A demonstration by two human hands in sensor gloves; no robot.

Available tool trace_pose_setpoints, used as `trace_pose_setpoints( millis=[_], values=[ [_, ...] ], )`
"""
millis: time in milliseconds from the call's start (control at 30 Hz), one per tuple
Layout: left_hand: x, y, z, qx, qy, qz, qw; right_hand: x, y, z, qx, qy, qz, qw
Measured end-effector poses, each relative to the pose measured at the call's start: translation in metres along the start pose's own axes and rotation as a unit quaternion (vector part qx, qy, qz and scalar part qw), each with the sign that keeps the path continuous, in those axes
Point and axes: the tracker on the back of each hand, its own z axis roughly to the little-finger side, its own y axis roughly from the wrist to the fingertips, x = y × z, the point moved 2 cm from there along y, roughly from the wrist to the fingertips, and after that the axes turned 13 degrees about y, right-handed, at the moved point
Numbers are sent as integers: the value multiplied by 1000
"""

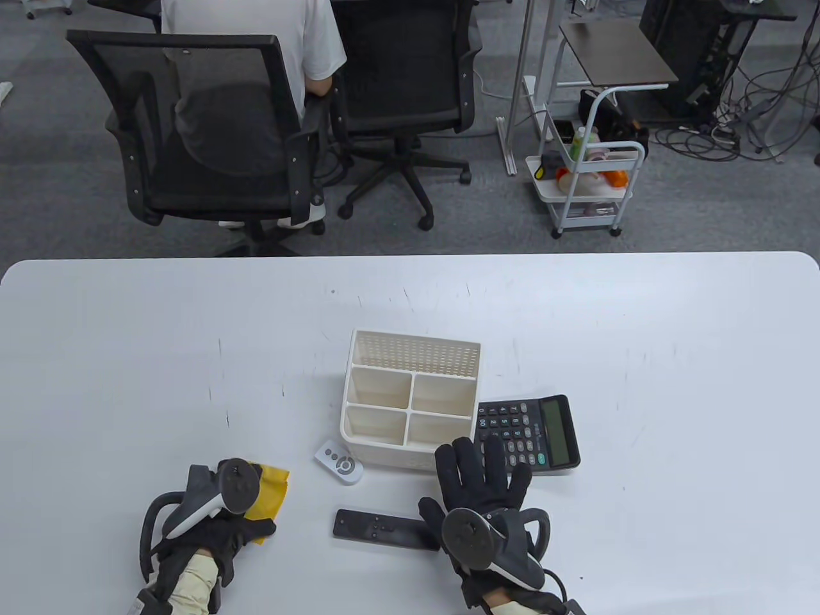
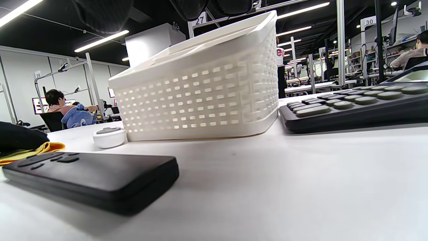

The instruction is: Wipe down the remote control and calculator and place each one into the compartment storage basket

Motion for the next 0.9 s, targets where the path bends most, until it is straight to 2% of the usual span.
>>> trace_pose_setpoints(
  millis=[133,300,567,633,767,900],
  values=[
    [2,-1,2,20,9,-15,1000,0,0,0,1,0,-2,1000],
    [8,-1,-1,33,51,-74,995,0,0,0,3,-1,-2,1000],
    [17,-7,11,63,34,-131,989,0,0,0,5,1,-3,1000],
    [19,-10,16,78,18,-140,987,0,0,0,4,2,-2,1000],
    [29,-23,29,120,-36,-201,972,-1,0,-1,2,5,2,1000],
    [39,-40,41,147,-118,-262,947,-2,-1,-2,0,8,7,1000]
  ],
)
